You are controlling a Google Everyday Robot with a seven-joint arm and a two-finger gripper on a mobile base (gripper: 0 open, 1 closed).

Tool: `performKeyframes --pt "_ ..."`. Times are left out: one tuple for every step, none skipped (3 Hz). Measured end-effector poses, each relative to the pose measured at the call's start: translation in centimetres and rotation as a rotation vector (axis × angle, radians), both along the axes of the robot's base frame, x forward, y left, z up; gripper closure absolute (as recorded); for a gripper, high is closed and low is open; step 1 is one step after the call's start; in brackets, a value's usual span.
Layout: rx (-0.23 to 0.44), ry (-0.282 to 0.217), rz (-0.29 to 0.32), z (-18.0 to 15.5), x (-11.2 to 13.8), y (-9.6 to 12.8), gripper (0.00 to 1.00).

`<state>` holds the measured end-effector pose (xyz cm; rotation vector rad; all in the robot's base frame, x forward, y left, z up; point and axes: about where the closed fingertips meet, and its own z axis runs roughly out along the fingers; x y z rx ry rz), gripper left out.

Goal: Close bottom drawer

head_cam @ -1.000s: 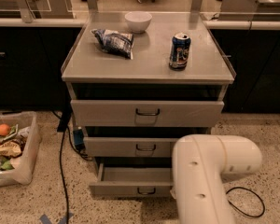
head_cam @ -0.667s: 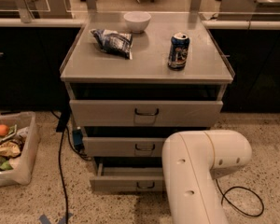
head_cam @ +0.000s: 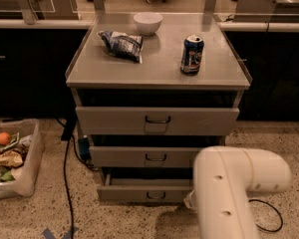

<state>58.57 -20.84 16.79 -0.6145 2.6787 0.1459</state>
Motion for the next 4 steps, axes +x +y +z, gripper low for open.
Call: performKeyframes --pt "0.098 0.009 0.038 -2.3 -0.7 0.1 1.00" --pt "0.251 0.025 -0.036 -4.5 -2.1 -0.8 1.00" --pt "0.328 -0.002 -0.109 -2.7 -0.7 -2.4 1.00" --pt "0.327 -0.002 -0.108 -2.8 -0.7 -2.4 1.00"
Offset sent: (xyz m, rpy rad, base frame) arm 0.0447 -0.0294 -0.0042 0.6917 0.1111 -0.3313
